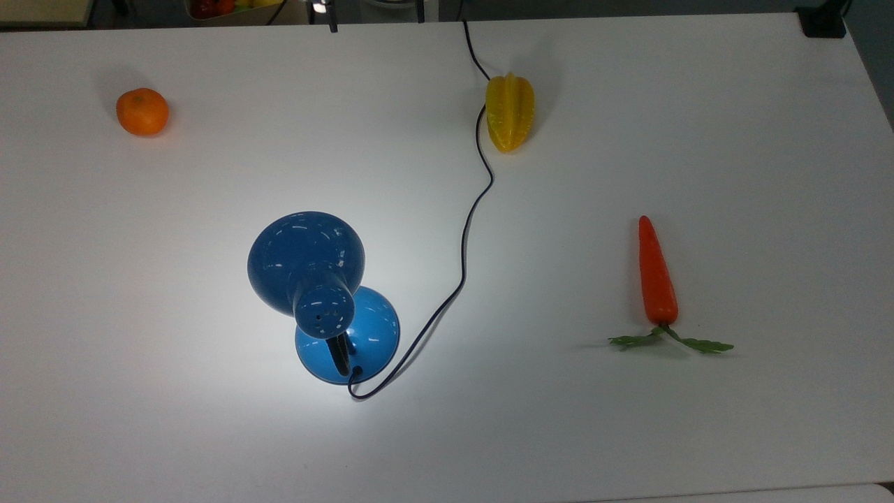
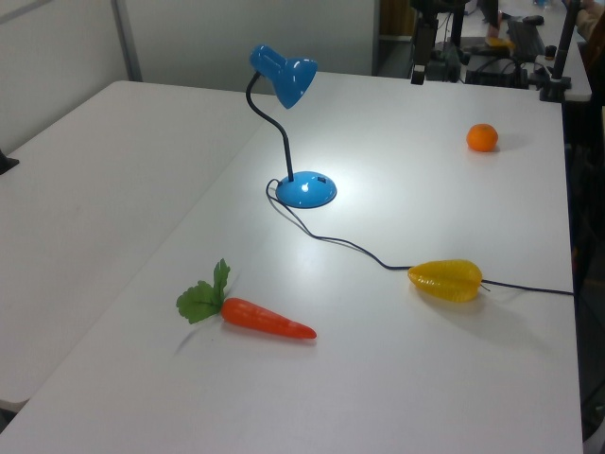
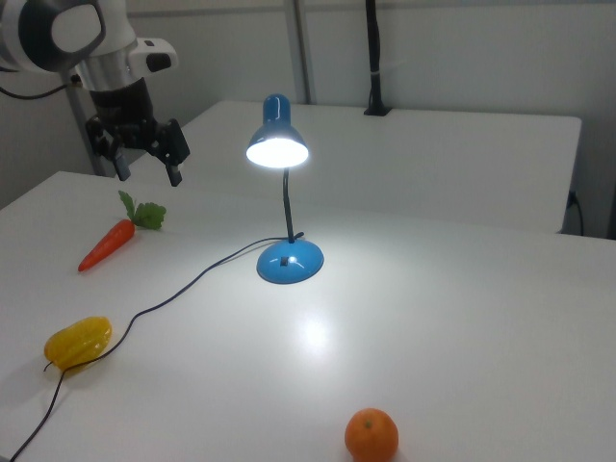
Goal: Turn off lamp
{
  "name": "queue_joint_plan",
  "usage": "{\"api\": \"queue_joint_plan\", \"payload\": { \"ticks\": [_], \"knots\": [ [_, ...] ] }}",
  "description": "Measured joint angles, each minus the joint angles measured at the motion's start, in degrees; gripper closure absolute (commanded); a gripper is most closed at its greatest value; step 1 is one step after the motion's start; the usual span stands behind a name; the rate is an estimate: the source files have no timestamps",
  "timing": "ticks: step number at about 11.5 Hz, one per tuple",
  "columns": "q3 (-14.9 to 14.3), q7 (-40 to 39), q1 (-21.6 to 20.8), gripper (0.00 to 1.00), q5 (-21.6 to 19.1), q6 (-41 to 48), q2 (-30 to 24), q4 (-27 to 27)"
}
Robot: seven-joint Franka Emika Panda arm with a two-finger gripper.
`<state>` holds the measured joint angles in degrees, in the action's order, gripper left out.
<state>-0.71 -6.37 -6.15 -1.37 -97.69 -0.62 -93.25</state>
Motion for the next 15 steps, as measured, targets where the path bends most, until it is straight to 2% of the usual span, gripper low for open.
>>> {"api": "queue_joint_plan", "payload": {
  "ticks": [12,15],
  "knots": [
    [0.00,-0.02,0.00,0.00,0.00,0.00,0.03,-0.01],
    [-0.01,-0.18,0.08,0.00,-1.14,0.00,0.06,-0.01]
  ]
}}
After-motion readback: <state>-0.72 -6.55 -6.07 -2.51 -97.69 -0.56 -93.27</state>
